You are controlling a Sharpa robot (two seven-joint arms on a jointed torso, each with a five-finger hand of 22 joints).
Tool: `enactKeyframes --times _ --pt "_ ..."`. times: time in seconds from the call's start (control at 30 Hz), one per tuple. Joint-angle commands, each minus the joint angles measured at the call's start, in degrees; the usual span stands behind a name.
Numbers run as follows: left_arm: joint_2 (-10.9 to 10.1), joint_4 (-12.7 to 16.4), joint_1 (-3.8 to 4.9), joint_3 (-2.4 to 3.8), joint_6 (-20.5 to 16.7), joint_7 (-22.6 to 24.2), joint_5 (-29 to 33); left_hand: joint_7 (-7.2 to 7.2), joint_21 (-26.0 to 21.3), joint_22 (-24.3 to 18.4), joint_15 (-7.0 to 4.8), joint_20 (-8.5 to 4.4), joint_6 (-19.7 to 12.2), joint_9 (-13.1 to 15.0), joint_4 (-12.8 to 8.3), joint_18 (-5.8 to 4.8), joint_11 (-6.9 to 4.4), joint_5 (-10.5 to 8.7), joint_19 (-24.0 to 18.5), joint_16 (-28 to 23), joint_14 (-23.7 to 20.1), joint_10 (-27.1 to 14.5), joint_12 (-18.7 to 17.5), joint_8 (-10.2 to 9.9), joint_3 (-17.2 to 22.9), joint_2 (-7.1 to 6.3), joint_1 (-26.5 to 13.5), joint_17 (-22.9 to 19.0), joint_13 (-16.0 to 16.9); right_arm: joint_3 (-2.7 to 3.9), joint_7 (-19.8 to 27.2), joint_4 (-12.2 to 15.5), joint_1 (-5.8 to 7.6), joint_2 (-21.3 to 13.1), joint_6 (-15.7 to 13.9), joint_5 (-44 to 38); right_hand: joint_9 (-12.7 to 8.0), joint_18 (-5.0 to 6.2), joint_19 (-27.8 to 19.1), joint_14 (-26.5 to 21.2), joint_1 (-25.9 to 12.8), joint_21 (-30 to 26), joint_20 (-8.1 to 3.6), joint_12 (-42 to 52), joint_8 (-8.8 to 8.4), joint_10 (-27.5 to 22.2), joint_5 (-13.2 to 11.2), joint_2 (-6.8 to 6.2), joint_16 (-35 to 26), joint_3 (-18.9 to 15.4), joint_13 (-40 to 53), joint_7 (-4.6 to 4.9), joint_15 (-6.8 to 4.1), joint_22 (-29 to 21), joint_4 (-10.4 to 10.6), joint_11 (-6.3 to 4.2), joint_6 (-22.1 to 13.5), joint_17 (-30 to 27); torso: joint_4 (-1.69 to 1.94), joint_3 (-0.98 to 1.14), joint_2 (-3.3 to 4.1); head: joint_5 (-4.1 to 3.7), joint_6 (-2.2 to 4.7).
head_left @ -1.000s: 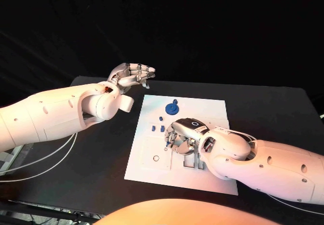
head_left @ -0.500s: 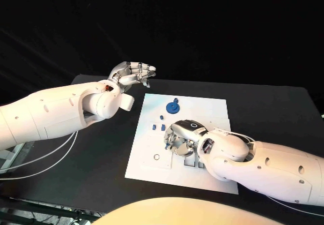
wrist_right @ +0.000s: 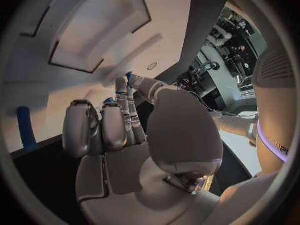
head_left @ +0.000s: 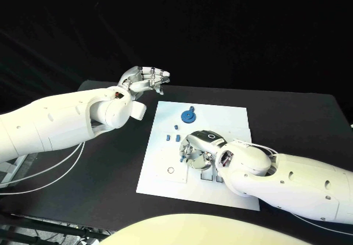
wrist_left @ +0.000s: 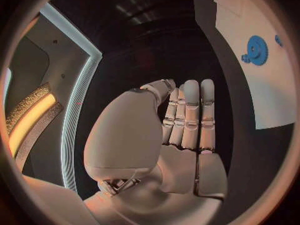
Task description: Assemble the parts on the task board
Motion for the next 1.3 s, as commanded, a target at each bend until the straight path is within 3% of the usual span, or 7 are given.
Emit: enactKeyframes --times 0.03,0.87,0.97,1.07,1.3 --pt "0.06 0.06 0.04 0.03 0.78 0.15 -0.31 -0.07 -0.32 -0.08 -0.07 0.22 -0.24 0.05 -0.35 0.73 -0.03 0.04 -0.13 -0.23 -0.27 -0.43 0.24 0.39 0.01 0.19 -0.55 -0.05 -0.10 -0.02 -0.43 -0.04 -0.09 0.13 1.08 -1.36 0.05 -1.06 0.21 2.06 -0.67 -0.23 -0.05 -0.35 0.13 0.23 0.27 -0.08 0.18 -0.02 0.09 -0.01 -0.38 9.13 0.36 0.16 0.26 -0.08 0.00 0.01 0.00 -0.05 0.01" --pt "-0.02 0.13 0.04 0.02 1.76 -0.20 -0.70 -0.02 -0.44 -0.12 0.02 0.30 -0.35 0.15 -0.51 0.75 0.09 -0.04 -0.21 -0.16 -0.44 -0.99 0.22 0.64 -0.03 0.08 -0.74 -0.01 -0.21 -0.10 -1.43 -0.39 -0.76 1.03 2.56 -2.66 0.10 -1.01 0.12 1.93 -2.07 -0.65 0.07 -0.46 -0.37 -0.30 0.35 -1.54 0.22 -0.47 0.17 0.31 -0.19 9.09 0.71 0.42 -0.45 -0.43 0.01 -0.03 0.01 -0.20 -0.23" --pt "-0.04 0.15 0.04 0.02 1.81 -0.22 -0.70 -0.01 -0.44 -0.12 0.02 0.31 -0.37 0.15 -0.51 0.75 0.10 -0.05 -0.21 -0.15 -0.44 -1.03 0.21 0.65 -0.04 0.08 -0.76 0.00 -0.21 -0.11 -1.43 -0.45 -0.77 0.96 2.08 -2.64 -0.08 -0.93 -0.09 1.79 -2.58 -1.20 0.24 -0.63 -0.97 -1.30 0.41 -2.15 0.10 -0.55 0.04 0.74 0.08 8.94 0.93 0.77 -1.29 -0.74 -0.01 -0.06 0.02 -0.19 -0.25" --pt "-0.05 0.16 0.04 0.02 1.80 -0.24 -0.76 -0.01 -0.44 -0.12 0.02 0.31 -0.37 0.15 -0.51 0.75 0.10 -0.05 -0.21 -0.15 -0.44 -1.03 0.21 0.65 -0.04 0.08 -0.76 0.00 -0.21 -0.12 -1.44 -0.43 -0.78 0.83 1.17 -2.62 -0.69 -0.77 -0.52 1.60 -3.87 -2.33 0.81 -0.61 -2.74 -3.85 0.06 -3.75 0.05 -1.82 -0.30 1.59 0.83 8.63 1.57 1.64 -3.74 -1.13 -0.03 -0.01 -0.01 -0.15 -0.31" --pt "-0.10 0.17 0.04 0.02 1.78 -0.26 -0.84 0.00 -0.45 -0.12 0.03 0.32 -0.41 0.15 -0.52 0.75 0.11 -0.05 -0.21 -0.13 -0.44 -1.09 0.19 0.65 -0.04 0.07 -0.78 0.00 -0.23 -0.12 -1.79 0.18 -0.78 0.19 -1.25 -2.85 -1.56 -0.28 -1.43 1.16 -3.43 -4.89 1.18 -0.17 -5.31 -7.38 -0.74 -4.88 -0.56 -4.87 -0.48 1.61 0.97 7.86 1.72 1.79 -7.29 -2.61 -0.08 0.05 -0.02 -0.16 -0.31"
